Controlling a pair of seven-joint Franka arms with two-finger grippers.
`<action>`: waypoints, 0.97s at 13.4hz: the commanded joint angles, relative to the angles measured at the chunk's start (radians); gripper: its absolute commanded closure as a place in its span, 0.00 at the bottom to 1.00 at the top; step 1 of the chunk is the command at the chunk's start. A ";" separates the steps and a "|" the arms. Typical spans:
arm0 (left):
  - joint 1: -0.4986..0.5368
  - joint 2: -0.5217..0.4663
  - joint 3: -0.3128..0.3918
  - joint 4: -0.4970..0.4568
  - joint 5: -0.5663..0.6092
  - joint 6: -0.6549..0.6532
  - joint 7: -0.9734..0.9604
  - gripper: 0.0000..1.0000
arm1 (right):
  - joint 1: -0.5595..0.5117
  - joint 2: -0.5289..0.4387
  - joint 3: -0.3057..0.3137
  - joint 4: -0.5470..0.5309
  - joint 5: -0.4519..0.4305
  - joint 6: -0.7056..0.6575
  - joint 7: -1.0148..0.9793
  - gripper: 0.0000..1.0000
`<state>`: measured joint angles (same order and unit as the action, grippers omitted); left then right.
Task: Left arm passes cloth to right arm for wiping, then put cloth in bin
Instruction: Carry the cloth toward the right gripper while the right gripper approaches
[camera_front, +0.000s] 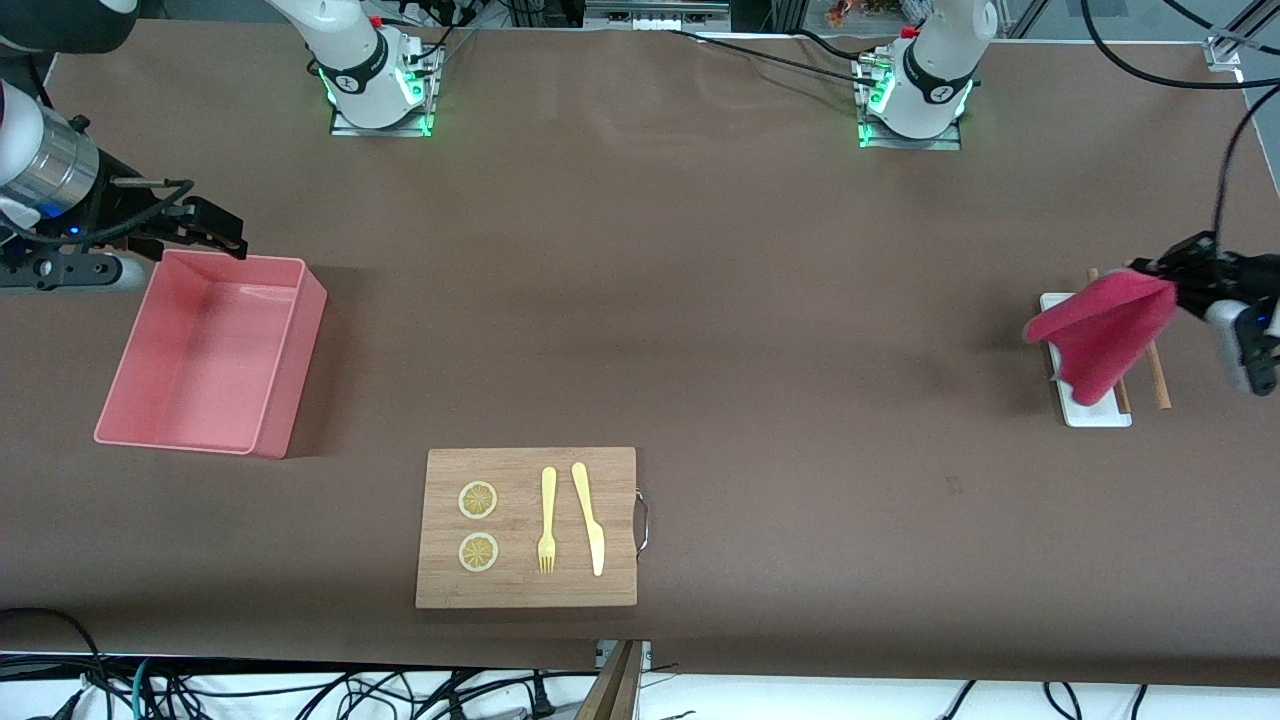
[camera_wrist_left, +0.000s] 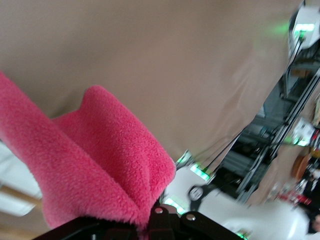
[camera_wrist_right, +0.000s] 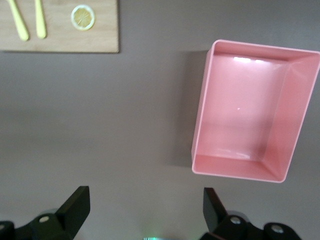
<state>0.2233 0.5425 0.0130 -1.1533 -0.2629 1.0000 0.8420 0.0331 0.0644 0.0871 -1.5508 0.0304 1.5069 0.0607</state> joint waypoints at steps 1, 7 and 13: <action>-0.093 -0.024 -0.008 -0.017 -0.109 0.018 -0.247 1.00 | 0.008 -0.032 0.058 0.009 0.067 -0.053 -0.112 0.00; -0.336 -0.023 -0.008 -0.016 -0.266 0.190 -0.674 1.00 | 0.008 -0.028 0.183 -0.095 0.359 0.063 -0.495 0.00; -0.550 -0.026 -0.016 -0.003 -0.394 0.418 -1.094 1.00 | 0.008 0.113 0.221 -0.161 0.485 0.358 -1.023 0.00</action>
<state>-0.2688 0.5408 -0.0139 -1.1506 -0.6316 1.3586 -0.1308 0.0520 0.1298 0.2836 -1.7113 0.4641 1.8056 -0.8480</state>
